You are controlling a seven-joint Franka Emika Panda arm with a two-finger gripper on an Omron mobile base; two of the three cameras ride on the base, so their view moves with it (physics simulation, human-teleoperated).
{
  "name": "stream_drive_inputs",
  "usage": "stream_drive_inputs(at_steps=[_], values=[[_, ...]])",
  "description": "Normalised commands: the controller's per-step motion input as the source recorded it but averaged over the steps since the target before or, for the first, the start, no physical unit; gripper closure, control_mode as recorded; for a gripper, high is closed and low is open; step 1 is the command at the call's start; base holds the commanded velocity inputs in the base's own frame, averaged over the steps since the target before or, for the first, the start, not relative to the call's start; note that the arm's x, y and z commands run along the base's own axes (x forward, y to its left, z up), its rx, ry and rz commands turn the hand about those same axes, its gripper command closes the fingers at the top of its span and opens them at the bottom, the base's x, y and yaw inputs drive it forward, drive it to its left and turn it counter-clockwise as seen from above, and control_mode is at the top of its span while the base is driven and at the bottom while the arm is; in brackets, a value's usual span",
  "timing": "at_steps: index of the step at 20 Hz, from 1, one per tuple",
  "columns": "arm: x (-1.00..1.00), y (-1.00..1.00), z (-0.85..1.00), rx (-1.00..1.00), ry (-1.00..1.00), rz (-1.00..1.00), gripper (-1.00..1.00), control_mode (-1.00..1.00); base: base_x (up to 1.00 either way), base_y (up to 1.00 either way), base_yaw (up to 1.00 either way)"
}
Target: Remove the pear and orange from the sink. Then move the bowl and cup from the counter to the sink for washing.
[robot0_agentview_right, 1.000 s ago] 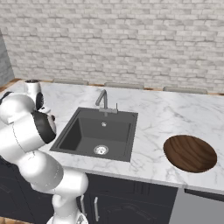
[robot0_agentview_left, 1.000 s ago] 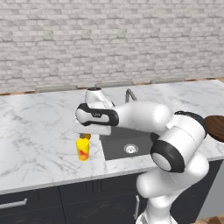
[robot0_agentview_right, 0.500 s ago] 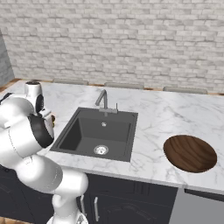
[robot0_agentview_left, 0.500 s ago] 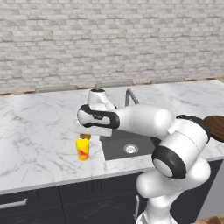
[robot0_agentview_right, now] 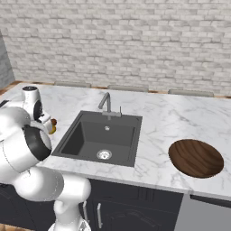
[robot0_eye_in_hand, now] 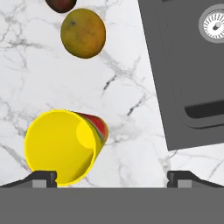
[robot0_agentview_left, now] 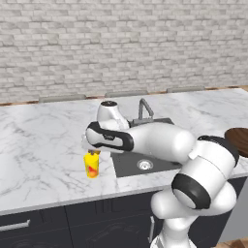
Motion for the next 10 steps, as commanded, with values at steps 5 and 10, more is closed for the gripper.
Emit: stream_drive_inputs(at_steps=[5, 10], values=[[-0.07, -0.03, 0.0, 0.0, -0.01, 0.0, -1.0, -1.0, 0.0, 0.0, 0.0], [-0.04, -0.05, 0.0, 0.0, 0.0, 0.0, -1.0, -1.0, 0.0, 0.0, 0.0]])
